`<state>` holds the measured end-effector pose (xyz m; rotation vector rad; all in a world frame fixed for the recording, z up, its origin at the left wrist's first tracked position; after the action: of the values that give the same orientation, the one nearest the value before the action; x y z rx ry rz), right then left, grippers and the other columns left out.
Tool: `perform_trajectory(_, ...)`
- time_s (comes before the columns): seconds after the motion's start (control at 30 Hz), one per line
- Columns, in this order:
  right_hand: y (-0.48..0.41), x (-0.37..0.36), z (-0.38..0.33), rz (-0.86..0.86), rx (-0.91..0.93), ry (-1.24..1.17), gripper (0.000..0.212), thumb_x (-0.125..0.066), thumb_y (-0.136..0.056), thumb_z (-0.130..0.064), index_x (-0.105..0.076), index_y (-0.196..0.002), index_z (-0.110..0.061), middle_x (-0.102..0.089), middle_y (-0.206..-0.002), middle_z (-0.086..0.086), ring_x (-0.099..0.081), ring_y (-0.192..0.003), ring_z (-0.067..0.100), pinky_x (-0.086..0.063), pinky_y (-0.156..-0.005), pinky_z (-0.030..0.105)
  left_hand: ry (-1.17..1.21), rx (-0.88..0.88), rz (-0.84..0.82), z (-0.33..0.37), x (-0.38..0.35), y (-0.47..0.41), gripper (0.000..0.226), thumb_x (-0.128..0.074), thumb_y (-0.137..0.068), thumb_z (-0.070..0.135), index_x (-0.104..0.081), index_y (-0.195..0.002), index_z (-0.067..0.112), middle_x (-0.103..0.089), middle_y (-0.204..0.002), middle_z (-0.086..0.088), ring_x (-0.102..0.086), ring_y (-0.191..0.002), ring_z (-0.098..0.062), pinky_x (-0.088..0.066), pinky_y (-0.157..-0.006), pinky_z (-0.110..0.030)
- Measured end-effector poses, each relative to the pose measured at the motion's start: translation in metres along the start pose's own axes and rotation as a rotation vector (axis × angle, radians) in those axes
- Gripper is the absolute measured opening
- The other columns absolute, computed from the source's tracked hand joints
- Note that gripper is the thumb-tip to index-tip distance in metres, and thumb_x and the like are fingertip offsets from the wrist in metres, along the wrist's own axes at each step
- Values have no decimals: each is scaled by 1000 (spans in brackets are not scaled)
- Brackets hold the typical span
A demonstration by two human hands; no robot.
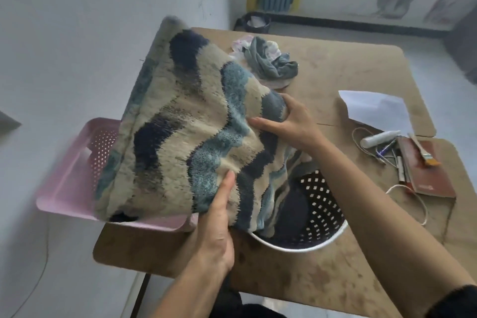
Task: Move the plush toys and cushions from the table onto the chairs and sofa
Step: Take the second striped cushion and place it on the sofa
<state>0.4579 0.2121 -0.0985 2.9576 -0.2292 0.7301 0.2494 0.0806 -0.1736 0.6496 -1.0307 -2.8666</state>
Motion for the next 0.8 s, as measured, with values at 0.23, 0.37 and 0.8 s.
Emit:
perform_trajectory(0.23, 61, 105, -36, 289, 1, -343, 74, -93, -63, -50, -64, -124, -21, -77, -108, -9, -74, -93, 1, -59, -82, 21, 26, -293, -170, 86, -66, 38, 44, -76, -85, 25, -69, -126, 13, -77, -118, -7, -76, -103, -20, -63, -76, -34)
perform_trajectory(0.37, 106, 143, -33, 382, -65, -417, 42, -89, -71, -44, -73, -105, -24, -80, -97, -10, -75, -89, 6, -58, -70, 15, -167, -562, -285, 125, -99, 50, 63, -85, -76, 30, -63, -133, 16, -75, -123, 0, -70, -115, -15, -57, -95, -31)
perform_trajectory(0.8, 183, 132, -16, 649, -71, -358, 59, -93, -67, -15, -66, -120, -16, -78, -107, -5, -75, -98, 8, -61, -82, 23, -206, -436, -646, 118, -126, -18, 58, -82, -78, 33, -63, -130, 14, -72, -125, -12, -70, -115, -31, -53, -102, -55)
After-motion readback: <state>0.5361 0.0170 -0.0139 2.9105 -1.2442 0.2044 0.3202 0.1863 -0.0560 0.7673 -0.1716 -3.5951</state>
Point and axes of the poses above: each hand's wrist, its own y-axis away from the middle knuckle, its own x-axis out of the back of the hand, z = x × y, the point moved 10 cm from there along -y, towards the middle knuckle
